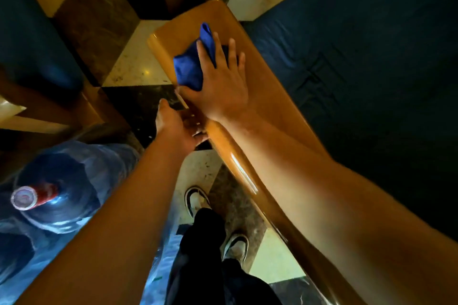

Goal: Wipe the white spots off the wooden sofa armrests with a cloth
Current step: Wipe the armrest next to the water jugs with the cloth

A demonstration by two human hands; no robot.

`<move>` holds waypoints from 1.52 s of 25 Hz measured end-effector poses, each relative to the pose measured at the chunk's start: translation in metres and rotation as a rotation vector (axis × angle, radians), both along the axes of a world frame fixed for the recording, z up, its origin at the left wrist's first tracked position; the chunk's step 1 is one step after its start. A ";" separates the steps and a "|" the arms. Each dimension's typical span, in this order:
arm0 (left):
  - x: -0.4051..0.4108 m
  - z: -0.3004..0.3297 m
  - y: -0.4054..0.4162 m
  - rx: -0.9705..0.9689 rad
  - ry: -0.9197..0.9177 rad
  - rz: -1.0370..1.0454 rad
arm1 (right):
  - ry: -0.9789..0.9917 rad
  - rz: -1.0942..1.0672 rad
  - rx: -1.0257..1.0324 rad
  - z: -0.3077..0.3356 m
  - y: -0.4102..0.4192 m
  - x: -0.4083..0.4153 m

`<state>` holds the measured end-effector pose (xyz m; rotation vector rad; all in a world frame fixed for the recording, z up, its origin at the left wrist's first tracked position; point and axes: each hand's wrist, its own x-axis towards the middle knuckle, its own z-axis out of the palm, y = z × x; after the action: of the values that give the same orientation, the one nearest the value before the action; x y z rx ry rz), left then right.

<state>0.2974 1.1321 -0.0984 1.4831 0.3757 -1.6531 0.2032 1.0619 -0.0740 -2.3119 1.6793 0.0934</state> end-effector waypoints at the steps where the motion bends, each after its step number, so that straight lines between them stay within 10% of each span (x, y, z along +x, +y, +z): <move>1: 0.012 0.001 -0.013 -0.006 0.009 0.006 | 0.014 0.012 0.006 -0.001 -0.008 0.004; 7: 0.045 0.005 -0.041 -0.033 0.014 0.025 | -0.027 -0.310 -0.015 0.010 0.077 -0.080; 16: 0.062 0.003 -0.071 -0.008 -0.019 0.042 | -0.309 -0.559 0.224 -0.005 -0.179 0.016; 24: 0.067 0.012 -0.081 0.050 0.019 0.014 | -0.076 0.565 -0.061 0.002 -0.052 0.007; 30: 0.077 0.013 -0.070 0.016 0.026 0.115 | 0.008 0.091 -0.027 -0.001 -0.106 0.084; 34: 0.067 0.022 -0.059 -0.013 0.071 0.148 | -0.052 0.483 -0.053 0.004 0.024 -0.019; 38: 0.057 0.027 -0.048 -0.016 0.019 0.158 | 0.008 0.336 -0.020 0.002 0.006 -0.026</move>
<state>0.3547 1.0845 -0.0712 1.3905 0.4770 -1.5427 0.1767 1.0675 -0.0725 -2.5897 1.2842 0.1546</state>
